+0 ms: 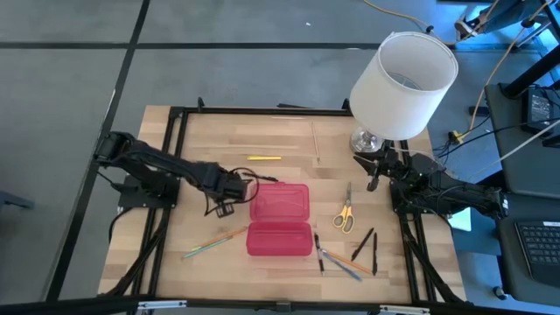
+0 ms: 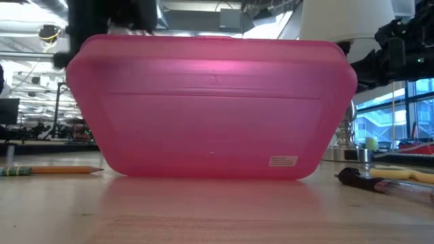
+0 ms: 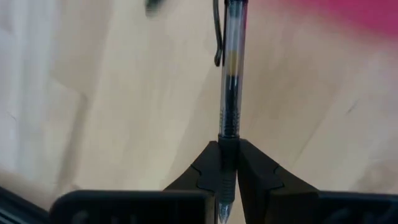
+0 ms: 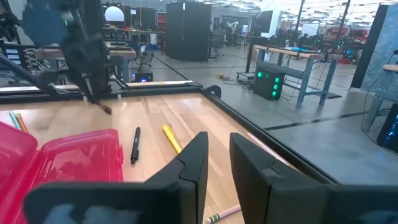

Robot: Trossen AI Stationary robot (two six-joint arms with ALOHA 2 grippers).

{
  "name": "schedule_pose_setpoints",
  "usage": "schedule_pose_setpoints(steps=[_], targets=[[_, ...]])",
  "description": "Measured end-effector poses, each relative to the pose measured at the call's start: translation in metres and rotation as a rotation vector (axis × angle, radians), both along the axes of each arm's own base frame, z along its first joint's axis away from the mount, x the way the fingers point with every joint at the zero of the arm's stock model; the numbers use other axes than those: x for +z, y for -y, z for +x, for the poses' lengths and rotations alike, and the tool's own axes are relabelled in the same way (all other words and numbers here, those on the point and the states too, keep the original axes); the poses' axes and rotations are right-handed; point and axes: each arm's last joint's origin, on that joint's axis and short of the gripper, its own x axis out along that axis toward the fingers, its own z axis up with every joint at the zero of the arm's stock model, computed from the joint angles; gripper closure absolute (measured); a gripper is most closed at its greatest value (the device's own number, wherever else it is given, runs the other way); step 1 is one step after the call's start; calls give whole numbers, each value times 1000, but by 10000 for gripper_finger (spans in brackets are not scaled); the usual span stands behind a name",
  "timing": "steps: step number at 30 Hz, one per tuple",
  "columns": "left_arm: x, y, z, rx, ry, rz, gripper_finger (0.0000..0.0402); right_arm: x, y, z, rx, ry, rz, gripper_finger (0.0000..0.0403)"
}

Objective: Pick & place school supplies into a supply box
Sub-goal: Put the black pen into the red supply box

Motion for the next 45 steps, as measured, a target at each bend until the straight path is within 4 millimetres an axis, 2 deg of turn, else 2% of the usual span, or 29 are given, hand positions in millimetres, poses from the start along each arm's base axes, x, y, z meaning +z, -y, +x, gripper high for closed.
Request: schedule_pose_setpoints(steps=[5,9,14,18,24,30,33,45], targets=[[39,3,27,-86,192,20,379,0,0,0,0,0,0,331],[64,9,47,-171,383,-72,378,0,0,0,0,0,1,331],[76,16,64,-279,570,-207,378,0,0,0,0,0,1,331],[67,20,75,-288,581,-256,378,0,0,0,0,1,1,331],[43,36,99,-387,593,-484,378,0,0,0,0,1,3,331],[19,42,108,-323,514,-541,378,0,0,0,0,10,26,331],[16,50,108,-346,501,-586,378,0,0,0,1,11,26,331],[12,71,108,-400,519,-576,378,0,0,0,1,12,29,331]])
